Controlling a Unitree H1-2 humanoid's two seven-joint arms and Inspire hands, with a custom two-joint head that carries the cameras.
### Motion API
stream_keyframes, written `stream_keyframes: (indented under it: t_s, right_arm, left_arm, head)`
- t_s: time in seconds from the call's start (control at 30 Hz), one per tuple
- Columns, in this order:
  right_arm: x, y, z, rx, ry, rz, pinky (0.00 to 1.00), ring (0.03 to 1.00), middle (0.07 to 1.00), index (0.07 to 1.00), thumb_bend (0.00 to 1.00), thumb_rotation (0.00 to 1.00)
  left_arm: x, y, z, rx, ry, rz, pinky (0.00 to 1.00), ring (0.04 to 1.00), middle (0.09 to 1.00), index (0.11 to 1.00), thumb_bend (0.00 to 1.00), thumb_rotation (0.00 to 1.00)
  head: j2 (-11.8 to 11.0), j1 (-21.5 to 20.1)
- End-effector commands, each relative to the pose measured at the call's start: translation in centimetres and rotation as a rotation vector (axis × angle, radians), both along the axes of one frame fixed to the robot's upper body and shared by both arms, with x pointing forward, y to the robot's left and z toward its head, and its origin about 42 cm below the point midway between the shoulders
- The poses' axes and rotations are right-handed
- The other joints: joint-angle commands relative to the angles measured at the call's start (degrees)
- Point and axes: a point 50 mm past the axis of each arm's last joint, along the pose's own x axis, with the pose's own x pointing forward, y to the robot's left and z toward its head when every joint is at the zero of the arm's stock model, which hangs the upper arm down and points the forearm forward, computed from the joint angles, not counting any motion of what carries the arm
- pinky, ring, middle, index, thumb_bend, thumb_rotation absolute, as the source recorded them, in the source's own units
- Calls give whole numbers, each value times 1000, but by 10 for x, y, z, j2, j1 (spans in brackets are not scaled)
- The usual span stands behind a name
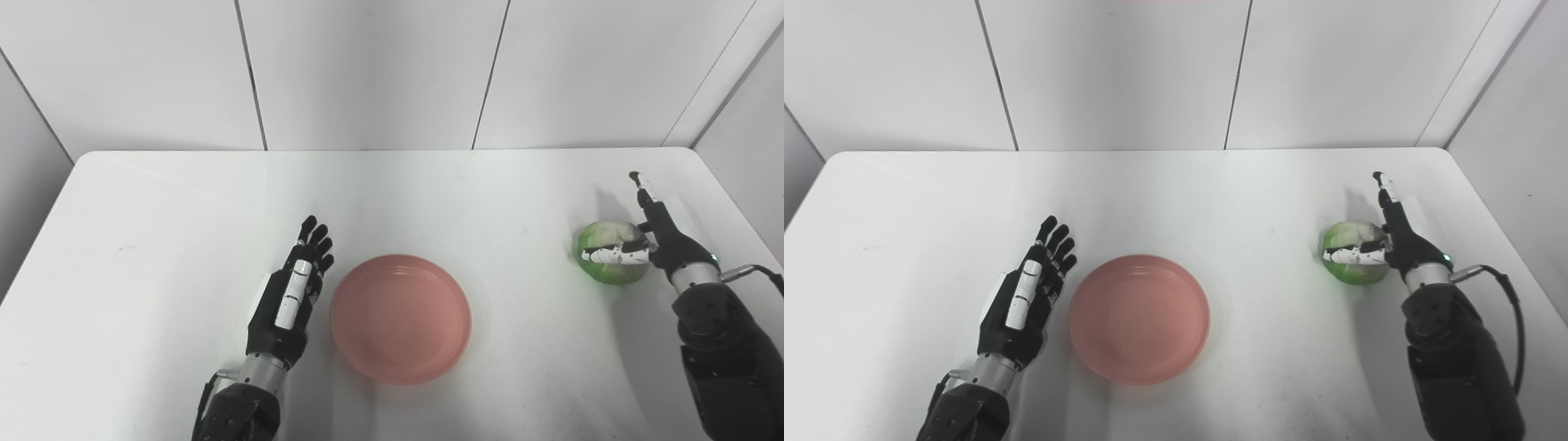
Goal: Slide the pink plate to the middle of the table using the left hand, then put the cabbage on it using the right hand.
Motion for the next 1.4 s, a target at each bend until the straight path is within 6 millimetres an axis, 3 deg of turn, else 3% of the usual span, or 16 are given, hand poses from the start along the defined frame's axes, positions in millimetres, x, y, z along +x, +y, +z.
stream_keyframes:
  t_s: [0.0, 0.47, 0.63, 0.73, 0.9, 1.03, 1.07, 1.1, 1.13, 1.23, 1.37]
  right_arm:
    - [4, -2, 22, -22, -53, -6, 761, 955, 1000, 989, 947, 95]
    - [13, -14, 6, -66, 110, -34, 687, 887, 977, 959, 880, 69]
    - [17, -13, -3, -83, 144, -25, 728, 920, 991, 968, 924, 169]
    - [20, -11, -9, -101, 156, -7, 747, 937, 999, 969, 990, 323]
    - [26, -10, -19, -74, 129, 0, 767, 919, 968, 934, 998, 360]
    - [28, -9, -23, -27, 36, -17, 665, 785, 821, 799, 850, 149]
    - [28, -9, -23, -16, 12, -23, 573, 640, 577, 676, 640, 38]
    - [28, -8, -23, -3, -12, -30, 573, 640, 577, 676, 640, 38]
    - [29, -7, -24, -1, -33, -39, 428, 507, 485, 576, 574, 15]
    - [30, -6, -23, -12, -69, -56, 333, 435, 465, 499, 536, 1]
    - [31, -7, -23, -16, -87, -62, 369, 483, 502, 482, 529, 0]
  left_arm:
    - [2, 0, 13, -18, -46, -11, 1000, 1000, 1000, 1000, 658, 809]
    - [5, 0, 13, -16, -48, -12, 1000, 1000, 1000, 995, 656, 817]
    - [5, 0, 13, -15, -42, -8, 1000, 1000, 1000, 991, 662, 811]
    - [5, 0, 13, -13, -44, -10, 1000, 1000, 1000, 993, 660, 812]
    - [5, -1, 14, -20, -41, -14, 1000, 1000, 1000, 996, 665, 805]
    - [5, -1, 14, -20, -41, -12, 1000, 1000, 1000, 992, 655, 809]
    - [5, -1, 14, -20, -41, -12, 1000, 1000, 1000, 992, 662, 803]
    - [5, -1, 13, -21, -40, -12, 1000, 1000, 1000, 992, 662, 803]
    - [5, -1, 13, -21, -39, -12, 1000, 1000, 1000, 992, 660, 802]
    - [5, -1, 13, -19, -41, -11, 1000, 1000, 998, 991, 652, 807]
    - [5, -1, 13, -16, -41, -11, 1000, 999, 996, 987, 660, 805]
  head:
    - [1, 0]
    - [1, -2]
    - [3, -3]
    - [3, -3]
    - [5, -3]
    - [5, -4]
    - [5, -4]
    - [5, -4]
    - [5, -4]
    - [5, -4]
    - [5, -4]
